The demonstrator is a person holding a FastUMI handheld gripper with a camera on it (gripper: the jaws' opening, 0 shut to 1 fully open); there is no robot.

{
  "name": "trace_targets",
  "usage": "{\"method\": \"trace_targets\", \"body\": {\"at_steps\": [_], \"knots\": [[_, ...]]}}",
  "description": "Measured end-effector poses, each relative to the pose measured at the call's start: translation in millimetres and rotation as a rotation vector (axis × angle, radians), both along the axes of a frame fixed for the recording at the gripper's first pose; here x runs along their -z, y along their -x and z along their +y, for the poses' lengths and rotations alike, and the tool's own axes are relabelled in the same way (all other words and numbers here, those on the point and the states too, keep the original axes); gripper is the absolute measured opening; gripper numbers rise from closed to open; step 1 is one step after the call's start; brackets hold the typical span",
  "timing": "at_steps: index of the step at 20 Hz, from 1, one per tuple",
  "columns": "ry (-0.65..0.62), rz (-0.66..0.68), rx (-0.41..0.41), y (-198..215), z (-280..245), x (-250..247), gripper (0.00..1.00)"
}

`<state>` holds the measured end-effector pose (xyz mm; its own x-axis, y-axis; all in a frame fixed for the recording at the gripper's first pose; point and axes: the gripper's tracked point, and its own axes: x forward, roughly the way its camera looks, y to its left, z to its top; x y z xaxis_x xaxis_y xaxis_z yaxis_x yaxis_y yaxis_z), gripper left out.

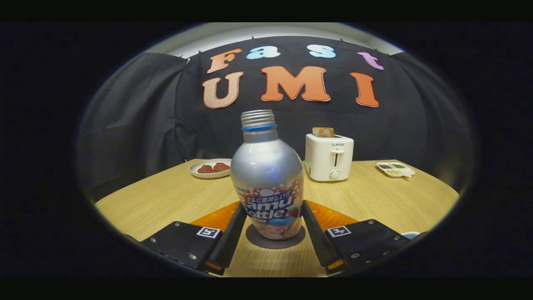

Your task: Take the bottle from table, then pour the juice into the cup, finally place the bottle on the coaster

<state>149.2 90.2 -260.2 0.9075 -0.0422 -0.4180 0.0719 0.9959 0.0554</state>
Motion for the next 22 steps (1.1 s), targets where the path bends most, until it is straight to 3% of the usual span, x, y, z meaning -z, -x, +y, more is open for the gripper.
{"method": "trace_targets", "body": {"at_steps": [16, 22], "knots": [[-0.052, 0.021, 0.029, -2.8, -8.3, 19.4, 0.78], [-0.106, 0.017, 0.022, 5.3, -1.0, 4.2, 0.85]]}}
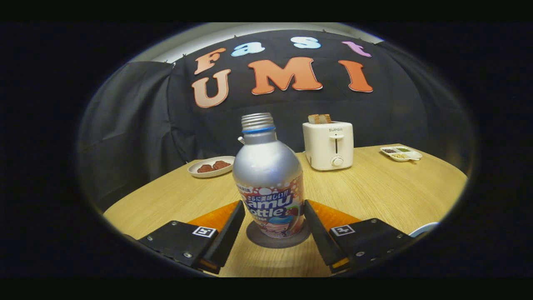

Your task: Take the bottle from table, then pour the juice into the cup, finally place the bottle on the coaster

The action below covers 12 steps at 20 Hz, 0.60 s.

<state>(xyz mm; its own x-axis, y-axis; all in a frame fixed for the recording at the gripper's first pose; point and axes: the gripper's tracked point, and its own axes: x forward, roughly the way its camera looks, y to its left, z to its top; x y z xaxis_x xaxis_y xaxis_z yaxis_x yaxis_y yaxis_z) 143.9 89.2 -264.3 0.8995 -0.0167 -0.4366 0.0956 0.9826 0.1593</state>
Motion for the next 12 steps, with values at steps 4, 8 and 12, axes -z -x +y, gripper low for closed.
{"method": "trace_targets", "body": {"at_steps": [4, 8, 12], "knots": [[0.024, -0.064, -0.022, 5.6, 0.7, -31.8, 0.93], [-0.004, -0.109, -0.046, 20.6, 1.3, -66.8, 0.95], [0.054, -0.203, -0.062, 38.6, -14.7, -120.4, 0.96]]}}
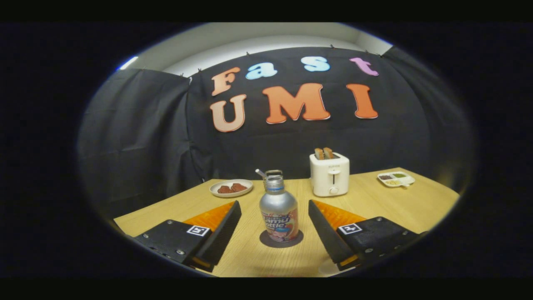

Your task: Take the bottle from table, then pour the juice into the cup, finally place the bottle on the coaster

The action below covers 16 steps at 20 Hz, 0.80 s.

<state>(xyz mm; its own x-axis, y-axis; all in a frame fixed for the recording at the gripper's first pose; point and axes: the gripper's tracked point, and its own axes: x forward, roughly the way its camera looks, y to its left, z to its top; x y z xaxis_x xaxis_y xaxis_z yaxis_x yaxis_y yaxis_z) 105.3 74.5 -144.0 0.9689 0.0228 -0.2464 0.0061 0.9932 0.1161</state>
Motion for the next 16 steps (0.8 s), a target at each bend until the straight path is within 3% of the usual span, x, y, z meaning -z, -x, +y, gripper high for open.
{"method": "trace_targets", "body": {"at_steps": [5, 10, 16], "knots": [[0.121, -0.105, 0.022, 28.3, -33.3, -67.1, 0.97], [0.097, -0.199, 0.101, 65.2, -80.1, -113.6, 0.97], [0.125, -0.286, 0.128, 94.9, -115.2, -154.5, 0.97]]}}
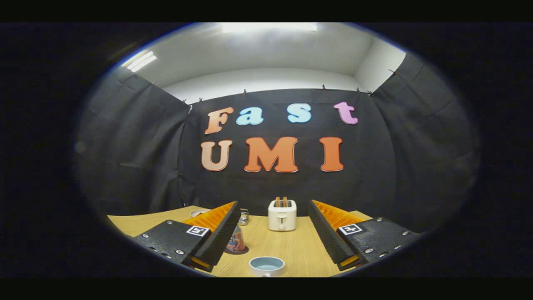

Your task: Take the bottle from table, then pour the juice into the cup, finally place the bottle on the coaster

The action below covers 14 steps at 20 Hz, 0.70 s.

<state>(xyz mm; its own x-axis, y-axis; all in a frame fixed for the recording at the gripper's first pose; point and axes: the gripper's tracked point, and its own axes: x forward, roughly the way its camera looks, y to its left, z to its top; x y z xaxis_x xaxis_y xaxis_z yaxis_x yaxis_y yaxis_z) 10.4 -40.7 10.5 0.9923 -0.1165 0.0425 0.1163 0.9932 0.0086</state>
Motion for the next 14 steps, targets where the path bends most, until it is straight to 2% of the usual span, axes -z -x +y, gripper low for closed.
{"method": "trace_targets", "body": {"at_steps": [6, 14], "knots": [[-0.011, -0.062, 0.008, 25.9, -17.9, -30.4, 0.97], [-0.038, -0.082, -0.018, 31.2, -18.2, -41.4, 0.97]]}}
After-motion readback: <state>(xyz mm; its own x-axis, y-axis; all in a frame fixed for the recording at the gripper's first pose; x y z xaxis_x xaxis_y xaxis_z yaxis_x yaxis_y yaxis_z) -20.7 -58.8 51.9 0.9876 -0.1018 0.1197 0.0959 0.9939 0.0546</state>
